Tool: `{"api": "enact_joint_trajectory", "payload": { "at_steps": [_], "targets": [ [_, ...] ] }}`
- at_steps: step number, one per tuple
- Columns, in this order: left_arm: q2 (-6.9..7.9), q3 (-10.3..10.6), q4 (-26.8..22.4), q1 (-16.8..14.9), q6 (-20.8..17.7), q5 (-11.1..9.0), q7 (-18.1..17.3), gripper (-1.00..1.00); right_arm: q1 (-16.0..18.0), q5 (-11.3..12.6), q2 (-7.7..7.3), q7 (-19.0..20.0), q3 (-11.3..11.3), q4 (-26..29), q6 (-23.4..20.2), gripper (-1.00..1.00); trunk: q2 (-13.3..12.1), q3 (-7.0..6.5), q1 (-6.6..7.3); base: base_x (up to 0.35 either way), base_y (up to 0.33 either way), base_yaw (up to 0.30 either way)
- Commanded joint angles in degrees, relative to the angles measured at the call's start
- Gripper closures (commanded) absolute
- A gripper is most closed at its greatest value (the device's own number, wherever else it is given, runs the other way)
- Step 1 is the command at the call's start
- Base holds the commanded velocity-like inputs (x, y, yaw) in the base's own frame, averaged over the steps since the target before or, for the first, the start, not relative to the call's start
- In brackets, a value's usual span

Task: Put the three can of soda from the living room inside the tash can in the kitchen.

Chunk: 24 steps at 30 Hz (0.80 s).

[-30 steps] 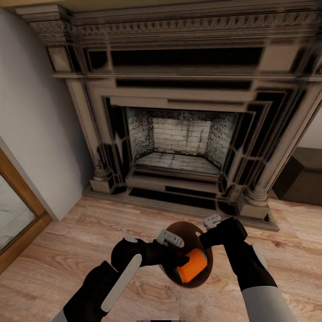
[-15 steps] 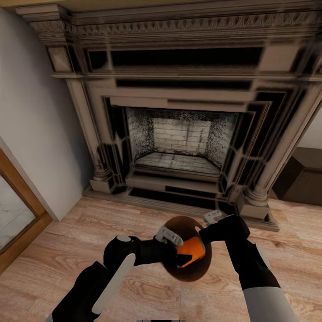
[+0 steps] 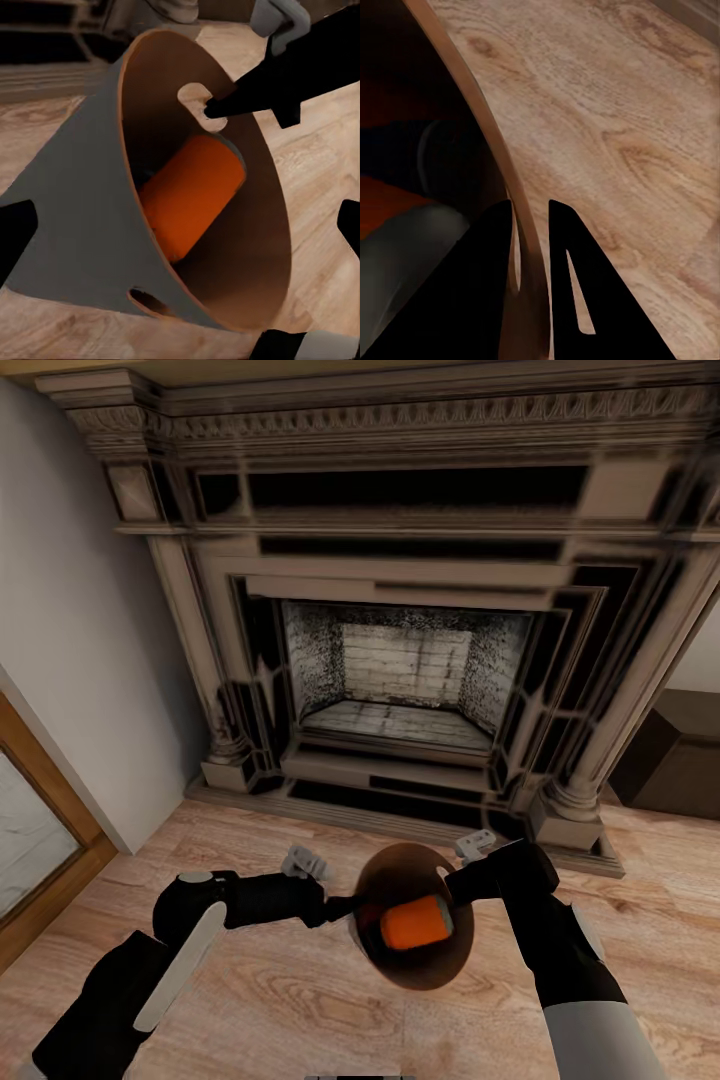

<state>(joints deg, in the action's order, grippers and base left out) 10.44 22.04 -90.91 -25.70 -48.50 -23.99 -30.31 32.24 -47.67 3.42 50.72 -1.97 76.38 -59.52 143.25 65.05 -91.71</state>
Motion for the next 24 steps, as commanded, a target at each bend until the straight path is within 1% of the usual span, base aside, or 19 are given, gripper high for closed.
{"api": "enact_joint_trajectory", "payload": {
  "at_steps": [1,2,3,5,6,7,8,9,10,12,13,15,16,17,19,21,22,23,24],
  "targets": [
    [1.04,-1.55,0.01,0.36,0.37,-0.10,-1.56,-1.00,0.00,1.17,0.01,0.22,0.02,0.00,-0.48,1.00,0.00,-0.01,0.01,0.000,0.000,0.000],
    [1.48,-2.41,0.02,0.61,0.52,-0.12,-2.27,-1.00,0.00,1.17,0.01,0.21,0.02,0.00,-0.48,1.00,0.00,-0.01,0.01,0.000,0.000,0.000],
    [2.27,-4.49,0.02,1.17,0.74,-0.14,-3.72,-1.00,0.01,1.17,0.01,0.20,0.01,0.00,-0.48,1.00,0.00,-0.01,0.01,0.000,0.000,0.000],
    [3.27,-9.12,0.06,2.21,1.01,-0.09,-6.51,-1.00,0.00,1.22,0.01,0.20,-0.03,0.00,-0.48,1.00,0.00,-0.01,0.01,0.000,0.000,0.000],
    [3.47,-10.17,0.07,2.42,1.12,-0.07,-6.99,-1.00,0.01,1.23,0.01,0.21,-0.05,0.00,-0.48,1.00,0.00,-0.01,0.01,0.000,0.000,0.000],
    [3.82,-11.96,0.12,2.95,1.38,-0.02,-7.59,-1.00,0.01,1.24,0.01,0.21,-0.10,0.00,-0.48,1.00,0.00,-0.01,0.01,0.000,0.000,0.000],
    [3.98,-12.71,0.16,3.24,1.50,0.02,-7.73,-1.00,-0.01,1.24,0.01,0.22,-0.14,0.00,-0.48,1.00,0.00,-0.01,0.01,0.000,0.000,0.000],
    [4.26,-14.03,0.26,3.88,1.85,0.09,-7.76,-1.00,0.00,1.28,-0.01,0.24,-0.30,0.00,-0.48,1.00,0.00,-0.01,0.01,0.000,0.000,0.000],
    [4.46,-15.57,0.50,4.66,2.93,0.15,-7.00,-1.00,0.01,1.32,-0.07,0.24,-0.53,-0.02,-0.48,1.00,0.00,-0.01,0.01,0.000,0.000,0.000],
    [4.60,-17.10,0.86,5.49,4.47,0.19,-5.54,-1.00,-0.01,1.36,-0.18,0.25,-0.71,-0.01,-0.48,1.00,0.00,-0.01,0.01,0.000,0.000,0.000],
    [4.72,-18.23,1.26,6.48,6.13,0.22,-3.63,-1.00,-0.03,1.39,-0.27,0.25,-0.82,-0.04,-0.48,1.00,0.00,-0.01,0.01,0.000,0.000,0.000],
    [4.85,-19.80,1.92,9.44,10.10,0.24,0.23,-1.00,-0.05,1.46,-0.46,0.27,-1.00,-0.01,-0.48,1.00,0.00,-0.01,0.01,0.000,0.000,0.000],
    [4.87,-20.16,2.14,10.27,11.31,0.25,1.04,-1.00,-0.06,1.49,-0.50,0.29,-1.05,-0.01,-0.48,1.00,0.00,-0.01,0.01,0.000,0.000,0.000],
    [4.90,-20.79,2.60,11.74,13.73,0.25,2.49,-1.00,-0.06,1.54,-0.59,0.31,-1.17,-0.01,-0.48,1.00,0.00,-0.01,0.01,0.000,0.000,0.000],
    [4.92,-21.35,3.42,13.22,16.38,0.58,4.45,-1.00,-0.05,1.57,-0.80,0.33,-1.28,0.03,-0.48,1.00,0.00,-0.01,0.01,0.000,0.000,0.000],
    [4.89,-21.60,4.11,13.79,17.48,1.22,5.58,-1.00,-0.06,1.59,-1.15,0.33,-1.68,0.05,-0.48,1.00,0.00,-0.01,0.01,0.000,0.000,0.000],
    [4.85,-21.79,5.07,14.15,18.45,2.04,6.43,-1.00,-0.06,1.60,-1.46,0.35,-2.54,0.06,-0.48,1.00,0.00,-0.01,0.01,0.000,0.000,0.000],
    [4.81,-21.85,5.70,14.28,19.06,2.42,6.72,-1.00,-0.06,1.58,-1.57,0.37,-3.10,0.07,-0.48,1.00,0.00,-0.01,0.01,0.000,0.000,0.000],
    [4.78,-21.95,7.26,14.45,20.70,3.00,7.11,-1.00,-0.10,1.56,-1.76,0.39,-4.24,0.08,-0.48,1.00,0.00,-0.01,0.01,0.000,0.000,0.000]
  ]
}}
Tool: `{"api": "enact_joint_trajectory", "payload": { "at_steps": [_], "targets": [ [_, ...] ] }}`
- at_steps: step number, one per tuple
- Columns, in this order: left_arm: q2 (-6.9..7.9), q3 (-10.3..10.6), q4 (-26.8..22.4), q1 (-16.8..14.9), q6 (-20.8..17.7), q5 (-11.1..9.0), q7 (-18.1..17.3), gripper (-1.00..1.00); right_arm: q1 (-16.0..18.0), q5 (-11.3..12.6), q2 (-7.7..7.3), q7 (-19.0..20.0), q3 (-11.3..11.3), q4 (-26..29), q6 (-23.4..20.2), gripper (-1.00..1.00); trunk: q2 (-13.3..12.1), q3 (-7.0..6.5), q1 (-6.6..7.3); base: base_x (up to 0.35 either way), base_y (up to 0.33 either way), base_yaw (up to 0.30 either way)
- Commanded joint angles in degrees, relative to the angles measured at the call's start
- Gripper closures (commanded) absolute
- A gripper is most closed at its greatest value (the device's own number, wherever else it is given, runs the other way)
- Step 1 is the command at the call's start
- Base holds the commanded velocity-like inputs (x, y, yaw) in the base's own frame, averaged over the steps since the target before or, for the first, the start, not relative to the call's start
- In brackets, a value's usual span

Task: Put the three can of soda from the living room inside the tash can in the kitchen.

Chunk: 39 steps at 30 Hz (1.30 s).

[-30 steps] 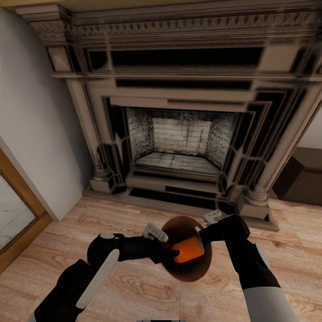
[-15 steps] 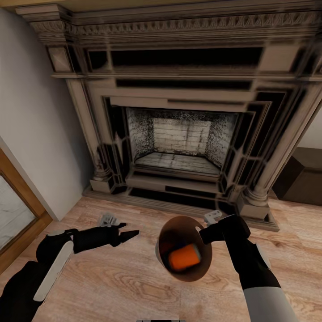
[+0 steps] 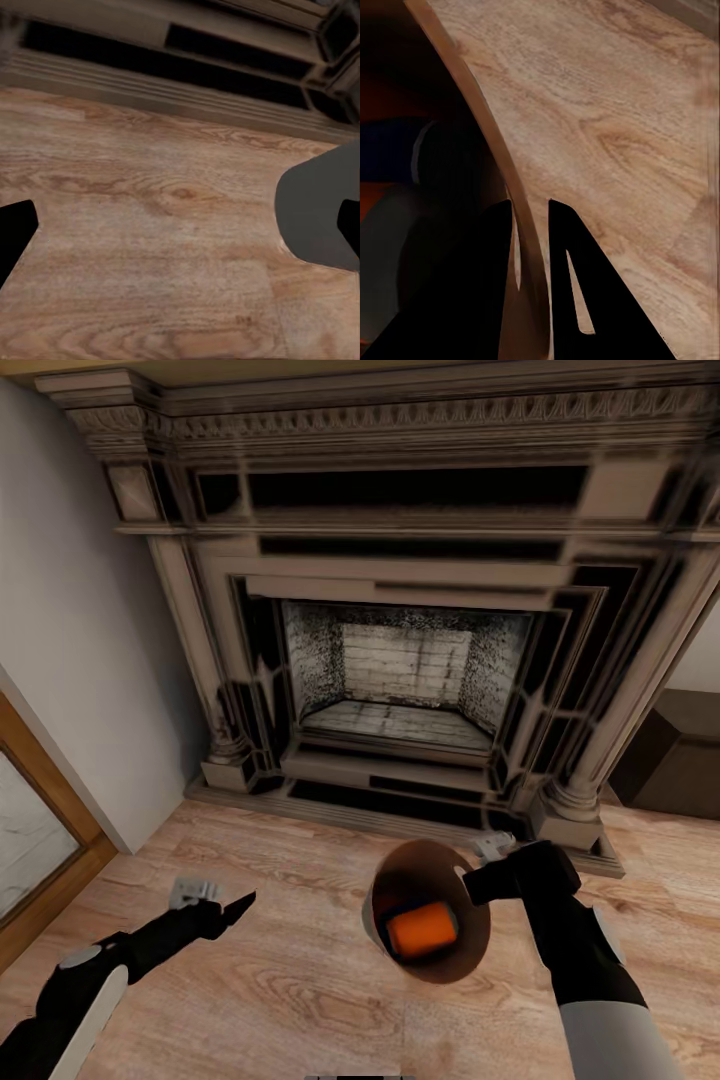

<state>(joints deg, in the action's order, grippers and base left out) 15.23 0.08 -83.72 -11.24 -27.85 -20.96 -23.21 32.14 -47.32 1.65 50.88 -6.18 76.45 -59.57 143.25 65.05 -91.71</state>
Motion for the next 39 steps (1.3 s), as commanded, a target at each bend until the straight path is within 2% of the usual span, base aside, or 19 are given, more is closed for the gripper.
{"api": "enact_joint_trajectory", "payload": {
  "at_steps": [1,4,6,9,11,13,18,24,32,35,37,39],
  "targets": [
    [-0.01,-0.04,1.98,0.11,2.17,0.35,0.16,-1.00,-0.02,1.20,-0.18,0.25,-1.23,0.01,-0.43,1.00,0.00,0.00,0.01,0.000,0.000,0.000],
    [-0.07,0.00,7.77,0.22,8.19,0.99,0.31,-1.00,-0.04,1.13,-0.99,0.39,-4.01,-0.04,-0.43,1.00,0.00,0.00,0.01,0.000,0.000,0.000],
    [-0.19,0.11,10.33,0.23,10.91,1.25,0.37,-1.00,-0.05,1.13,-1.38,0.43,-4.69,-0.27,-0.43,1.00,0.00,0.00,0.01,0.000,0.000,0.000],
    [-0.51,0.36,17.35,0.25,18.55,1.54,0.61,-1.00,-0.07,1.16,-2.64,0.46,-6.35,-2.06,-0.43,1.00,0.00,0.00,0.01,0.000,0.000,0.000],
    [-0.56,0.39,19.62,0.24,20.53,1.59,0.68,-1.00,-0.16,1.17,-2.92,0.46,-7.03,-2.46,-0.43,1.00,0.00,0.00,0.01,0.000,0.000,0.000],
    [-0.60,0.39,24.24,0.25,23.49,1.61,0.84,-1.00,-0.38,1.20,-3.25,0.43,-7.90,-2.87,-0.43,1.00,0.00,0.00,0.01,0.000,0.000,0.000],
    [-0.63,0.39,30.57,0.17,25.01,1.63,2.49,-1.00,-1.07,1.20,-3.34,0.31,-8.37,-2.93,-0.43,1.00,0.00,0.00,0.01,0.000,0.000,0.000],
    [-0.69,0.25,40.44,-0.82,24.82,1.65,4.78,-1.00,-4.55,1.54,-3.37,0.67,-8.63,-2.22,-0.43,1.00,0.00,0.00,0.01,0.000,0.000,0.000],
    [-0.72,0.51,42.96,-1.45,25.52,1.63,7.85,-1.00,-6.08,1.78,-3.27,0.87,-8.72,-2.20,-0.43,1.00,0.00,0.00,0.01,0.000,0.000,0.000],
    [-0.72,0.52,43.06,-1.48,25.65,1.63,8.04,-1.00,-6.16,1.84,-3.30,0.99,-10.26,-2.31,-0.43,1.00,0.00,0.00,0.01,0.000,0.000,0.000],
    [-0.72,0.53,43.15,-1.49,25.75,1.63,8.12,-1.00,-6.19,1.84,-3.31,1.18,-12.21,-2.48,-0.43,1.00,0.00,0.00,0.01,0.000,0.000,0.000],
    [-0.72,0.53,43.17,-1.49,25.78,1.63,8.16,-1.00,-6.20,1.79,-3.35,1.18,-12.74,-2.47,-0.43,1.00,0.00,0.00,0.01,0.000,0.000,0.000]
  ]
}}
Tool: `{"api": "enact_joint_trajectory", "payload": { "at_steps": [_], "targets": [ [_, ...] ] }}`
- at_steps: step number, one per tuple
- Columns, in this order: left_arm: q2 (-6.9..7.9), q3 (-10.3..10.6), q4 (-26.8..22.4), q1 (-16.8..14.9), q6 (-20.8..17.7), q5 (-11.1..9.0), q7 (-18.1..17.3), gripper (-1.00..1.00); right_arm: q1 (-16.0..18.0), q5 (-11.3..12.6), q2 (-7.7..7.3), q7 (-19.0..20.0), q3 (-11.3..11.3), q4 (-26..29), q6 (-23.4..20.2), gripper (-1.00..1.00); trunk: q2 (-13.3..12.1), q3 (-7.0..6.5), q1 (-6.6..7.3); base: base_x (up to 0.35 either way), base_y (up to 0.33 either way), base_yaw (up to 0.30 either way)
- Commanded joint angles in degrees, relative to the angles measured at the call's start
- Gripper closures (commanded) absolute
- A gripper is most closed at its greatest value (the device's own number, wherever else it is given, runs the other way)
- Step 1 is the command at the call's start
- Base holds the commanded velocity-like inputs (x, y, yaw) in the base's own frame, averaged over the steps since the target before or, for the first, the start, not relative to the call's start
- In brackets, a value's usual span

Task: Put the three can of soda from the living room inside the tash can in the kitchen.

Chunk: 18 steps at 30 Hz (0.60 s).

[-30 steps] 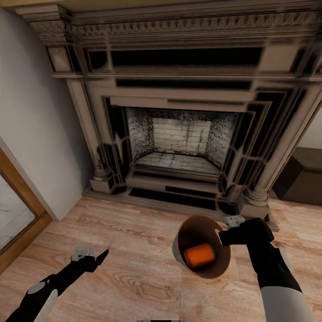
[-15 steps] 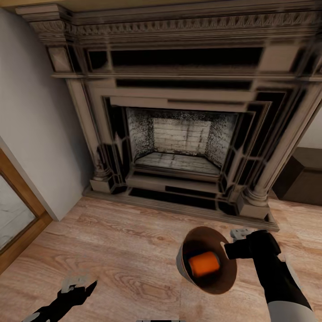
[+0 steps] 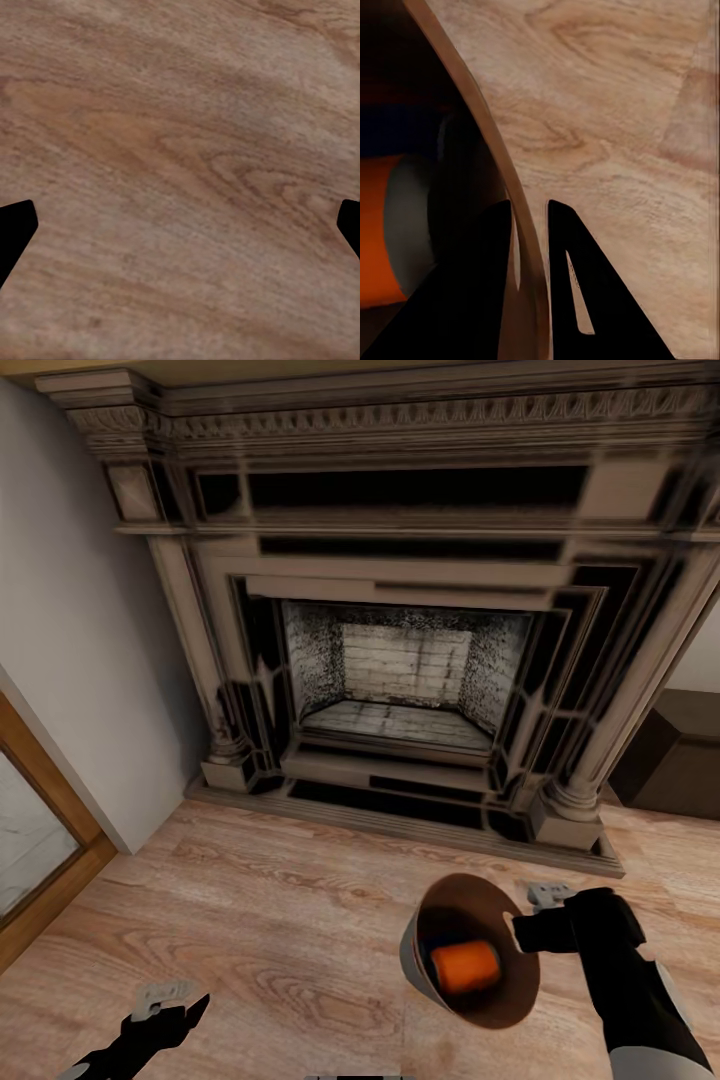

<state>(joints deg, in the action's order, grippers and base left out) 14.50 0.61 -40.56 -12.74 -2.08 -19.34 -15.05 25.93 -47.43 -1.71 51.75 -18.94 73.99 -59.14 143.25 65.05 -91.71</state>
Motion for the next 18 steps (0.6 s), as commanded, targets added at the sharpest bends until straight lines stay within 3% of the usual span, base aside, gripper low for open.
{"api": "enact_joint_trajectory", "payload": {
  "at_steps": [1,7,9,12,15,18],
  "targets": [
    [0.00,0.00,0.02,-0.01,0.02,0.00,0.04,-1.00,0.02,1.84,-0.01,0.29,-0.32,0.01,-0.86,1.00,0.00,-0.01,0.00,0.000,0.000,0.000],
    [-0.01,0.01,0.04,-0.01,0.05,0.00,0.07,-1.00,0.38,1.10,-0.21,0.03,-0.61,-1.50,-0.86,1.00,0.00,-0.01,0.00,0.000,0.000,0.000],
    [-0.01,0.01,0.04,-0.01,0.05,0.00,0.08,-1.00,1.14,-0.77,-1.09,-0.03,-0.40,-4.53,-0.86,1.00,0.00,-0.01,0.00,0.000,0.000,0.000],
    [-0.02,0.01,0.06,-0.01,0.09,0.00,0.09,-1.00,4.48,-4.72,-2.04,-0.05,-0.36,-9.37,-0.86,1.00,0.00,-0.01,0.00,0.000,0.000,0.000],
    [-0.04,0.01,0.11,-0.01,0.13,0.00,0.10,-1.00,12.01,-9.41,-3.77,-0.06,-0.70,-20.02,-0.86,1.00,0.00,-0.01,0.00,0.000,0.000,0.000],
    [-0.07,0.01,0.12,-0.01,0.32,0.00,0.09,-1.00,17.03,-10.79,-5.79,-0.10,-0.76,-28.74,-0.86,1.00,0.00,-0.01,0.00,0.000,0.000,0.000]
  ]
}}
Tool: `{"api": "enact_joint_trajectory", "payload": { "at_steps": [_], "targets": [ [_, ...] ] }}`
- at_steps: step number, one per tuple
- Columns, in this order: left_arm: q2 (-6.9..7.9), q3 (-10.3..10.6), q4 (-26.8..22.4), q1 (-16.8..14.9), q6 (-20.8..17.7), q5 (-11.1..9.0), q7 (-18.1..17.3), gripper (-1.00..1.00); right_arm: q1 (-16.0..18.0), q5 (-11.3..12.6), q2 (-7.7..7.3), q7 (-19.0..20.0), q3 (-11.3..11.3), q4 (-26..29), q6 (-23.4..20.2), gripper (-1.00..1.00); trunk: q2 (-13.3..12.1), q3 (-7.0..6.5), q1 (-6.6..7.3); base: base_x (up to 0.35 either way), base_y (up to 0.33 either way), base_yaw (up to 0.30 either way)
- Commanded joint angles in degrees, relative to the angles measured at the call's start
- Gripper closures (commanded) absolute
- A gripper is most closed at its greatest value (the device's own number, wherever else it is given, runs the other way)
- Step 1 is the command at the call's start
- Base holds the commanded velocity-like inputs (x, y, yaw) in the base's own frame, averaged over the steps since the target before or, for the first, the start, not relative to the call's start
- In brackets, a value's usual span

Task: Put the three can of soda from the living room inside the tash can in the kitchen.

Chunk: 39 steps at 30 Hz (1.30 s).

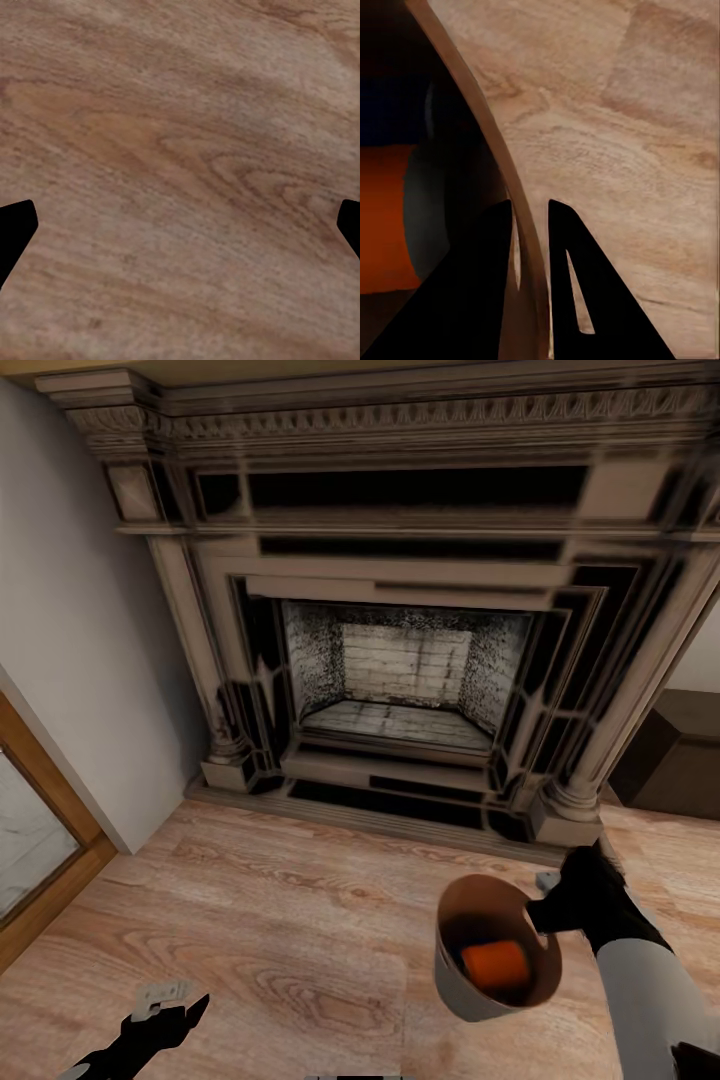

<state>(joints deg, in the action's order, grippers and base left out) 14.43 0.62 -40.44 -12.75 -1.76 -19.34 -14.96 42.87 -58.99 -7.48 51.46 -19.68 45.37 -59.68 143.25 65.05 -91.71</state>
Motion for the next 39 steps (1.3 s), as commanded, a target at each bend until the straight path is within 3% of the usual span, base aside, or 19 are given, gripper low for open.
{"api": "enact_joint_trajectory", "payload": {
  "at_steps": [1,6,12,18,22,32,39],
  "targets": [
    [0.01,0.00,0.00,0.00,0.07,0.01,0.01,-1.00,0.95,0.64,-0.31,0.12,0.00,-1.64,-0.32,1.00,0.00,0.00,0.01,0.000,0.000,0.000],
    [0.03,0.03,0.01,0.00,0.22,0.00,-0.02,-1.00,5.35,-0.70,-1.25,-0.32,0.39,-9.75,-0.32,1.00,0.00,0.00,0.01,0.000,0.000,0.000],
    [-0.01,0.07,0.01,0.00,0.36,0.02,-0.03,-1.00,7.42,-2.12,-1.49,-0.39,0.53,-12.77,-0.32,1.00,0.00,0.00,0.01,0.000,0.000,0.000],
    [-0.02,0.08,0.01,0.00,1.32,0.08,-0.06,-1.00,10.14,-2.33,-2.78,-0.52,0.59,-18.31,-0.32,1.00,0.00,0.00,0.01,0.000,0.000,0.000],
    [-0.02,0.09,0.01,0.00,1.45,0.12,-0.07,-1.00,10.58,-2.35,-2.91,-0.61,0.61,-19.27,-0.32,1.00,-0.30,-0.42,0.19,0.000,0.000,0.000],
    [0.00,0.53,0.01,0.00,1.50,0.17,-0.07,-1.00,10.74,-2.32,-2.87,-0.66,0.69,-19.60,-0.32,1.00,-4.31,-2.21,2.39,0.000,0.000,0.000],
    [-0.01,0.55,0.01,0.00,1.66,0.18,-0.07,-1.00,10.71,-2.28,-3.00,-0.66,0.67,-19.61,-0.32,1.00,-4.31,-2.21,2.39,0.000,0.000,0.000]
  ]
}}
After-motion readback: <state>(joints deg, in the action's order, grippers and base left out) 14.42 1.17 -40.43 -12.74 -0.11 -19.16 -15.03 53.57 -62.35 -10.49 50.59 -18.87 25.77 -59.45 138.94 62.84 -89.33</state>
